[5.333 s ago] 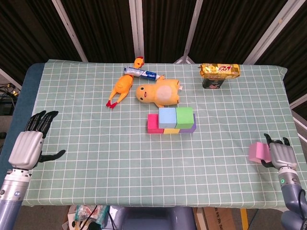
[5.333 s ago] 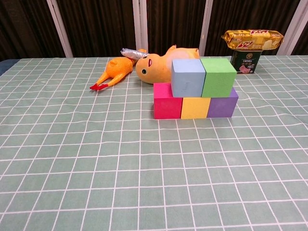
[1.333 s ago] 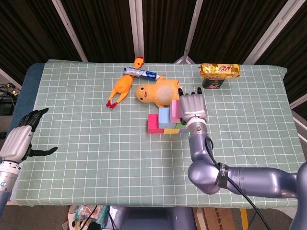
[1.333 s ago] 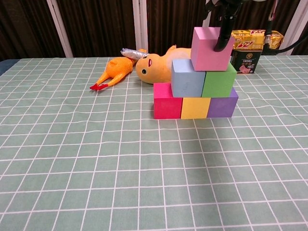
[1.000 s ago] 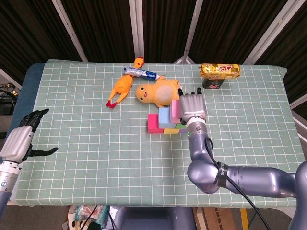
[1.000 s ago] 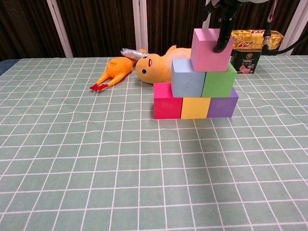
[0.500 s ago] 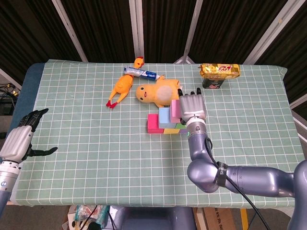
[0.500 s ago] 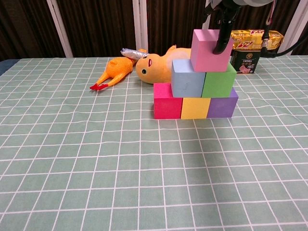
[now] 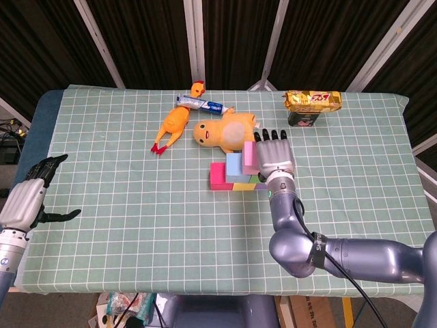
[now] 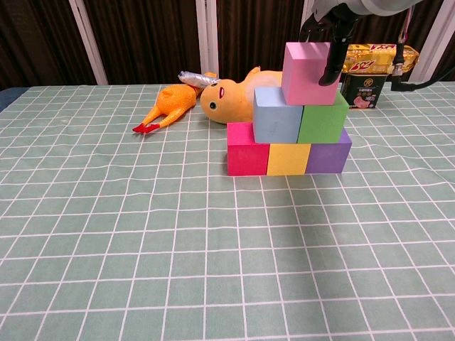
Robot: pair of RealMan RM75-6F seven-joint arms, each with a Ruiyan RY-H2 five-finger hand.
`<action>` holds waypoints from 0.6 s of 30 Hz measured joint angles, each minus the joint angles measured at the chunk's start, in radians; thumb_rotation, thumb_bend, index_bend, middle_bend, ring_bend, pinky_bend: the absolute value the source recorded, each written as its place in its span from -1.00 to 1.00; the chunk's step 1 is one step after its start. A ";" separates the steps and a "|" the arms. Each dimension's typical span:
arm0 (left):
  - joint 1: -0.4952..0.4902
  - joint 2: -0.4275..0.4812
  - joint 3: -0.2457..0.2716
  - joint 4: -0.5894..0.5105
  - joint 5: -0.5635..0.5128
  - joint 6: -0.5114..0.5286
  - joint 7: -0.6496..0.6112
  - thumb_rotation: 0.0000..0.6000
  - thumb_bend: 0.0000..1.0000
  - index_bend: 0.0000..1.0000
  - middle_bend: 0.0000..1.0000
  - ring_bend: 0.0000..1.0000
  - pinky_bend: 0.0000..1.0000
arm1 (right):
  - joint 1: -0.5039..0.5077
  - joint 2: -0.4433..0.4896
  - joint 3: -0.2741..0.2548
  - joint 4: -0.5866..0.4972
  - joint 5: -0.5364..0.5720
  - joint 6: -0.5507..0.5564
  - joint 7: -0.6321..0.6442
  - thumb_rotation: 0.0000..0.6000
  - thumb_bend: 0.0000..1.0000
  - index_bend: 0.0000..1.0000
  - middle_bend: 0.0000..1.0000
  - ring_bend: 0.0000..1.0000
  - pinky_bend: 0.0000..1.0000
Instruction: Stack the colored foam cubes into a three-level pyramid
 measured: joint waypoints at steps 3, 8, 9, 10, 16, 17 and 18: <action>0.000 0.001 0.000 -0.001 0.001 0.001 -0.001 1.00 -0.84 -1.00 -0.88 -0.97 -0.96 | -0.003 0.007 0.004 -0.012 -0.004 0.004 0.008 1.00 -0.37 -1.00 -1.00 -1.00 -1.00; 0.001 0.000 -0.001 0.004 0.000 0.003 0.000 1.00 -0.84 -1.00 -0.88 -0.97 -0.96 | -0.011 0.031 0.014 -0.053 -0.034 0.016 0.030 1.00 -0.38 -1.00 -1.00 -1.00 -1.00; 0.001 0.000 -0.002 0.005 -0.001 0.004 0.000 1.00 -0.84 -1.00 -0.88 -0.97 -0.96 | -0.013 0.038 0.016 -0.063 -0.040 0.019 0.033 1.00 -0.38 -1.00 -1.00 -1.00 -1.00; 0.001 0.000 -0.002 0.007 -0.003 0.005 0.000 1.00 -0.84 -1.00 -0.88 -0.97 -0.96 | -0.016 0.049 0.018 -0.077 -0.047 0.024 0.038 1.00 -0.38 -1.00 -1.00 -1.00 -1.00; 0.004 -0.005 -0.005 0.010 0.005 0.018 0.001 1.00 -0.84 -1.00 -0.89 -0.97 -0.96 | -0.062 0.147 0.015 -0.197 -0.123 0.062 0.066 1.00 -0.38 -1.00 -1.00 -1.00 -1.00; 0.005 -0.007 -0.004 0.011 0.008 0.021 0.003 1.00 -0.84 -1.00 -0.89 -0.97 -0.96 | -0.075 0.166 0.011 -0.219 -0.145 0.071 0.075 1.00 -0.38 -1.00 -1.00 -1.00 -1.00; 0.006 -0.009 -0.004 0.011 0.009 0.023 0.005 1.00 -0.84 -1.00 -0.89 -0.97 -0.96 | -0.091 0.185 0.007 -0.239 -0.170 0.080 0.086 1.00 -0.38 -1.00 -1.00 -1.00 -1.00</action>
